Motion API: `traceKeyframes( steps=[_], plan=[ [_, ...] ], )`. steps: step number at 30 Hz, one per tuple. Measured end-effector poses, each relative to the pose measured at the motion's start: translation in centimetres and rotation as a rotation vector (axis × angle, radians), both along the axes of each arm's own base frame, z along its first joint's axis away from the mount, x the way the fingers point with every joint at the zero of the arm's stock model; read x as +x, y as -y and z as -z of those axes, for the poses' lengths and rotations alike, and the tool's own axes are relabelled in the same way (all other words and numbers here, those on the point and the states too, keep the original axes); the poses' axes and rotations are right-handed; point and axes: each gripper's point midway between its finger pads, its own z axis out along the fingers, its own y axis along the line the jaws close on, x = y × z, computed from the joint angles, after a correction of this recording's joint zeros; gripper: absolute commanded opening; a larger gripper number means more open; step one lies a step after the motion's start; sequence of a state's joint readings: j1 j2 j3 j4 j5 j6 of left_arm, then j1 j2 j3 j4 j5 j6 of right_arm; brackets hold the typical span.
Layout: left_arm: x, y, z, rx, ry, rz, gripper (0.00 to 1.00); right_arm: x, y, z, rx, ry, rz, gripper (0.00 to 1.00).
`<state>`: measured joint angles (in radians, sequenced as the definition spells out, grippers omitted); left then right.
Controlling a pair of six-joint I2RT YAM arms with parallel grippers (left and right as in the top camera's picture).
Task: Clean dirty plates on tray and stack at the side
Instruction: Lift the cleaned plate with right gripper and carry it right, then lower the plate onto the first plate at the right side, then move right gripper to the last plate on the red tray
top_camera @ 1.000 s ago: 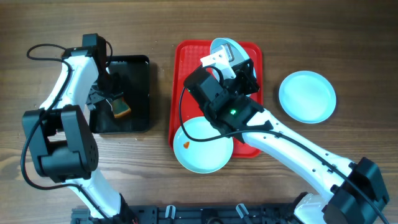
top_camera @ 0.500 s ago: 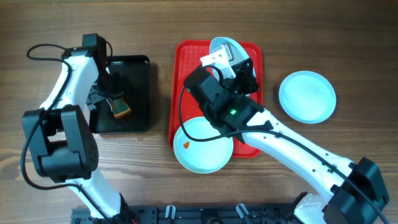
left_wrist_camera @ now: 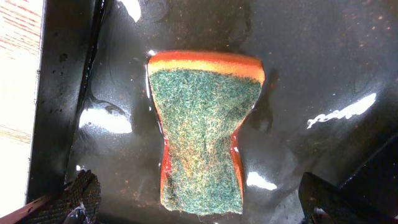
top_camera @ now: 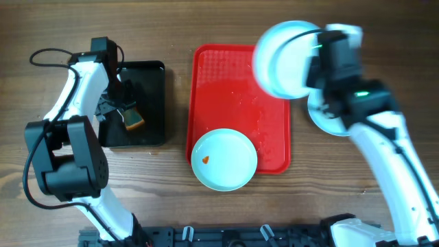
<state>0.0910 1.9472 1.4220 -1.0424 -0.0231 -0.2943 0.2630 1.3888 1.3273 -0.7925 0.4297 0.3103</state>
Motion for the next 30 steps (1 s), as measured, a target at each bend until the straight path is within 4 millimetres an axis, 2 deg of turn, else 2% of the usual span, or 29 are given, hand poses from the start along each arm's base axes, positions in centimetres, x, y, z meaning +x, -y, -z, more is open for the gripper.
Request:
traceKeyframes(
  steps=[1, 4, 6, 8, 9, 16, 19, 22, 27, 30],
  plan=[
    [0.0, 0.0, 0.0, 0.0, 0.0, 0.0, 1.0, -0.5, 3.7, 0.6, 0.048, -0.029, 0.109, 0.04],
    [0.0, 0.1, 0.0, -0.003, 0.0, 0.0, 1.0, -1.1, 7.9, 2.9, 0.158, -0.106, 0.211, 0.04],
    [0.0, 0.1, 0.0, -0.003, 0.0, 0.0, 1.0, -1.7, 12.8, 4.7, 0.227, -0.142, 0.343, 0.04],
    [0.0, 0.1, 0.0, -0.006, 0.001, 0.0, 1.0, -2.6, 15.5, 6.6, 0.283, -0.192, 0.421, 0.04],
    [0.0, 0.1, 0.0, -0.006, 0.001, 0.0, 1.0, -2.9, 16.1, 7.6, 0.309, -0.223, 0.441, 0.04],
    [0.0, 0.1, 0.0, -0.007, 0.001, 0.0, 1.0, -3.3, 15.8, 14.8, 0.406, -0.442, 0.459, 0.06],
    [0.0, 0.1, 0.0, -0.007, 0.001, 0.0, 1.0, -3.7, 15.5, 16.7, 0.421, -0.508, 0.463, 0.22],
    [0.0, 0.1, 0.0, -0.007, 0.001, 0.0, 1.0, -3.7, 15.5, 17.0, 0.427, -0.515, 0.464, 0.31],
    [0.0, 0.1, 0.0, -0.007, 0.0, 0.0, 1.0, -3.7, 14.4, 16.2, 0.46, -0.51, 0.421, 0.36],
    [0.0, 0.1, 0.0, -0.007, 0.001, 0.0, 1.0, -2.8, 9.8, 12.4, 0.503, -0.446, 0.199, 0.44]
  ],
)
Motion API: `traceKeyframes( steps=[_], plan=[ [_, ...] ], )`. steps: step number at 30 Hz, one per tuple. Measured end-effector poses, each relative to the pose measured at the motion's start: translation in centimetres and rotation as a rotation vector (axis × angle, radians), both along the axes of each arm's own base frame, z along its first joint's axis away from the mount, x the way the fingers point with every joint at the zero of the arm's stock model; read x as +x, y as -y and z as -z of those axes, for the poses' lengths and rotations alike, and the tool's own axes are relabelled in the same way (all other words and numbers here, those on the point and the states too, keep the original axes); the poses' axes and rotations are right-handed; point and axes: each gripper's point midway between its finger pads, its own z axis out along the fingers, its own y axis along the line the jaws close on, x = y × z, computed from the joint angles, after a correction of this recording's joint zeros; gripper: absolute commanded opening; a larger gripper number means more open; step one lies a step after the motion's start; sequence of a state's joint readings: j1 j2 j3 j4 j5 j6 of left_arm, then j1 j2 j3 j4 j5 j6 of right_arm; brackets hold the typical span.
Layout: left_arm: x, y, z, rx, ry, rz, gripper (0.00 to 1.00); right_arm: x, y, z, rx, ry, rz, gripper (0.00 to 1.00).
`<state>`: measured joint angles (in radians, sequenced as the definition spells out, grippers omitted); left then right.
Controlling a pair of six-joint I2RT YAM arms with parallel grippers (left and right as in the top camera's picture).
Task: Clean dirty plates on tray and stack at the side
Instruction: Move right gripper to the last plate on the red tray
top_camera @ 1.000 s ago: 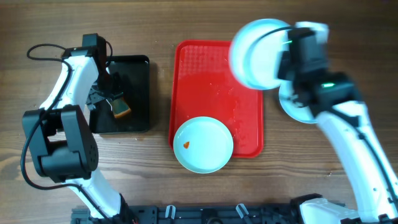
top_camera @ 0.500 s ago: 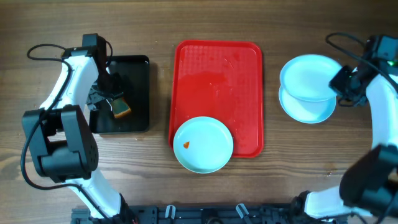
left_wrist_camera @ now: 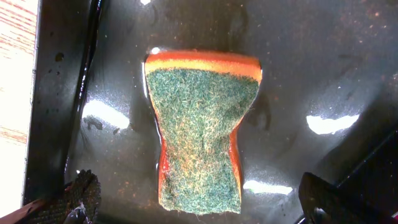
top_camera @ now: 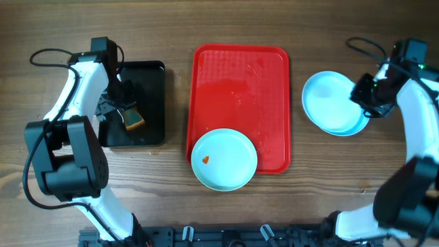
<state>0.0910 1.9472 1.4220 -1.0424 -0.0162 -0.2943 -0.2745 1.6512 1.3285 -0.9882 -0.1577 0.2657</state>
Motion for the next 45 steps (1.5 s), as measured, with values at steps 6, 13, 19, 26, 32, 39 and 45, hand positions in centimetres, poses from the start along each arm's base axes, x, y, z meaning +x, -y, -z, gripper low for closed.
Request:
traceKeyframes(
  steps=[6, 13, 19, 26, 32, 39, 45],
  plan=[
    [0.0, 0.0, 0.0, 0.0, 0.0, 0.0, 1.0, -2.1, -13.9, -3.8, 0.103, 0.064, -0.45, 0.47],
    [0.0, 0.0, 0.0, 0.0, 0.0, 0.0, 1.0, -9.4, -23.0, 1.7, 0.084, -0.146, -0.757, 0.47],
    [0.0, 0.0, 0.0, 0.0, 0.0, 0.0, 1.0, -14.7, -24.6, 7.4, 0.06, -0.28, -0.835, 0.47],
    [0.0, 0.0, 0.0, 0.0, 0.0, 0.0, 1.0, -14.8, -24.3, 9.9, 0.05, -0.264, -0.747, 0.04],
    [0.0, 0.0, 0.0, 0.0, 0.0, 0.0, 1.0, -12.2, -23.1, 9.8, -0.002, -0.199, -0.666, 0.04],
    [0.0, 0.0, 0.0, 0.0, 0.0, 0.0, 1.0, -4.5, -23.3, 7.5, -0.025, 0.077, -0.587, 0.04],
    [0.0, 0.0, 0.0, 0.0, 0.0, 0.0, 1.0, -1.9, -22.4, 6.7, -0.122, 0.177, -0.57, 0.05]
  ],
)
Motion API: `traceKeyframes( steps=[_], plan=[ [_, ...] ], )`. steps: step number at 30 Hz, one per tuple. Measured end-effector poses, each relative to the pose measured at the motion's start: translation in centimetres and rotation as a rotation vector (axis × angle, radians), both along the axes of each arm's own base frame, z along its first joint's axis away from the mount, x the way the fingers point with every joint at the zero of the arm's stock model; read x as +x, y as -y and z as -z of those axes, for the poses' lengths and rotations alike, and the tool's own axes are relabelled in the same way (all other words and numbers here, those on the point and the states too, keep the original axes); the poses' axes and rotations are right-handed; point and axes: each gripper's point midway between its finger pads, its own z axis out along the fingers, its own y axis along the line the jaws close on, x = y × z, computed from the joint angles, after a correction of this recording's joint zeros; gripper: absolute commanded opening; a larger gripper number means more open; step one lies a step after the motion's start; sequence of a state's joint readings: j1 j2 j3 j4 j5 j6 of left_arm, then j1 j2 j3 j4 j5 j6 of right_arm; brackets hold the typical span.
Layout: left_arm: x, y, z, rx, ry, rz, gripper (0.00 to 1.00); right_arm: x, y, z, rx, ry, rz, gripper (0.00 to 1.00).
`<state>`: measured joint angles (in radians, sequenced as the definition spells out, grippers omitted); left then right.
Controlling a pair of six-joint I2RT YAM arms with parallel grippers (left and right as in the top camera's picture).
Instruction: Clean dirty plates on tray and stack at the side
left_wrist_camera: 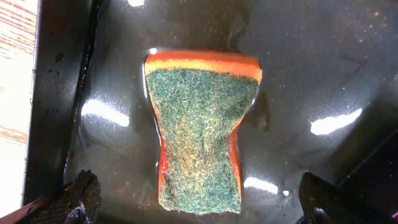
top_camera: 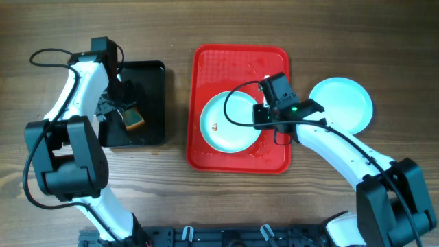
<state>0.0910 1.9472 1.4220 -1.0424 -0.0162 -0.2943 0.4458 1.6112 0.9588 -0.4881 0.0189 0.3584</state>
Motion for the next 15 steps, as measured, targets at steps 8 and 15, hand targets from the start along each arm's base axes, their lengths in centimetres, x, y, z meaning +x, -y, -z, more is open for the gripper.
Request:
traceKeyframes(
  steps=[8, 15],
  plan=[
    [0.0, 0.0, 0.0, 0.0, 0.0, 0.0, 1.0, 0.9, 1.6, 1.1, -0.112, 0.026, 0.009, 0.27],
    [0.0, 0.0, 0.0, 0.0, 0.0, 0.0, 1.0, 0.3, 1.3, 1.3, -0.105, 0.004, -0.03, 0.28]
  ],
)
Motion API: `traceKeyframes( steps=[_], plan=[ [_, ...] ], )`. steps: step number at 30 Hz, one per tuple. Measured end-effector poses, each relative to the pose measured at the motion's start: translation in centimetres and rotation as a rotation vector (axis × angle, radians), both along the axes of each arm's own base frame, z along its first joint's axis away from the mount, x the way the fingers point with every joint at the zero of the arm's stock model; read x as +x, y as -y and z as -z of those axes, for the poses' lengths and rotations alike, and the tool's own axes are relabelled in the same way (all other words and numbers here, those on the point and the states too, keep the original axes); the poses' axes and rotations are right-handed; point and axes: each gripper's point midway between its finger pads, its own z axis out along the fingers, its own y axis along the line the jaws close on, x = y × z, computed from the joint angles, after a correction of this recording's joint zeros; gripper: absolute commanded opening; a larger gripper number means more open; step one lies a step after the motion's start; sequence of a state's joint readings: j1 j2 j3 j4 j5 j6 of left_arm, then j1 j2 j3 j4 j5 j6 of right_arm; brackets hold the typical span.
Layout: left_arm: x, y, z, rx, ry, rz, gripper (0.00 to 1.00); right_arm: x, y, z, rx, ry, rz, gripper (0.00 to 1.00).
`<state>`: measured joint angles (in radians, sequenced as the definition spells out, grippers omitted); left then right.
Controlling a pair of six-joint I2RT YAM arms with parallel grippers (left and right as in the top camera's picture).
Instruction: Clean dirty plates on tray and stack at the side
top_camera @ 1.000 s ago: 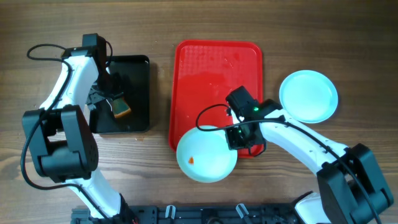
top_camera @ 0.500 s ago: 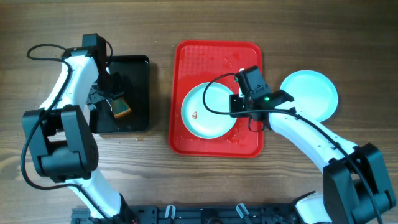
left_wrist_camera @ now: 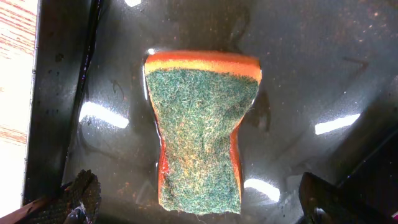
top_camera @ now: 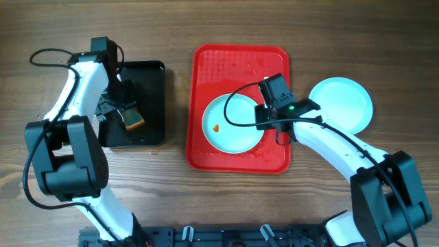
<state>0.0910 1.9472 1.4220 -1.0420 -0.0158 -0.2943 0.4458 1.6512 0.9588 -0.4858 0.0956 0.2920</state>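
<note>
A pale blue dirty plate (top_camera: pixel 232 123) with an orange speck (top_camera: pixel 215 127) lies in the middle of the red tray (top_camera: pixel 240 58). My right gripper (top_camera: pixel 265 118) sits at the plate's right rim, shut on it as far as the overhead view shows. Clean pale blue plates (top_camera: pixel 341 104) are stacked on the table right of the tray. A green-topped orange sponge (left_wrist_camera: pixel 202 130) lies wet in the black tray (top_camera: pixel 147 75). My left gripper (left_wrist_camera: pixel 199 205) hangs open just over the sponge, with one of its fingers (left_wrist_camera: pixel 81 196) on each side, not touching it.
The black tray (left_wrist_camera: pixel 311 56) holds a film of dirty water, and its left wall (left_wrist_camera: pixel 59 93) borders bare wood. The right arm's cable (top_camera: pixel 236 96) loops over the dirty plate. A black rail (top_camera: pixel 226 237) runs along the table's front edge.
The dirty plate and my right gripper at its rim have shifted very slightly to the right on the tray. The left gripper and the sponge are unchanged.
My right gripper first held a clean plate in the air over the tray's back right corner while the dirty plate overhung the tray's front edge. Then the clean plate lay on the stack at the right. Later the gripper was at the dirty plate's rim, mid-tray. The left gripper stayed open over the sponge.
</note>
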Motion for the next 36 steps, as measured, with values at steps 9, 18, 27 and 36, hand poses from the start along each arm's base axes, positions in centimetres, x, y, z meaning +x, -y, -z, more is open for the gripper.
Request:
traceKeyframes(
  steps=[9, 18, 27, 36],
  plan=[
    [0.3, 2.0, -0.1, -0.12, 0.014, -0.031, 0.88, -1.3, -1.7, -1.7, 0.05, -0.068, -0.139, 0.34],
    [-0.3, -0.1, 2.4, 0.007, 0.025, -0.168, 0.04, -0.4, -2.3, -6.1, 0.1, 0.039, -0.152, 0.34],
    [-0.1, 0.2, 4.1, 0.048, 0.108, -0.103, 0.04, -0.5, -2.3, -6.0, 0.108, 0.031, -0.135, 0.34],
    [-3.1, 4.1, 2.7, -0.033, -0.028, 0.145, 0.83, -0.3, -2.4, -6.1, 0.113, 0.039, -0.132, 0.34]
  ],
)
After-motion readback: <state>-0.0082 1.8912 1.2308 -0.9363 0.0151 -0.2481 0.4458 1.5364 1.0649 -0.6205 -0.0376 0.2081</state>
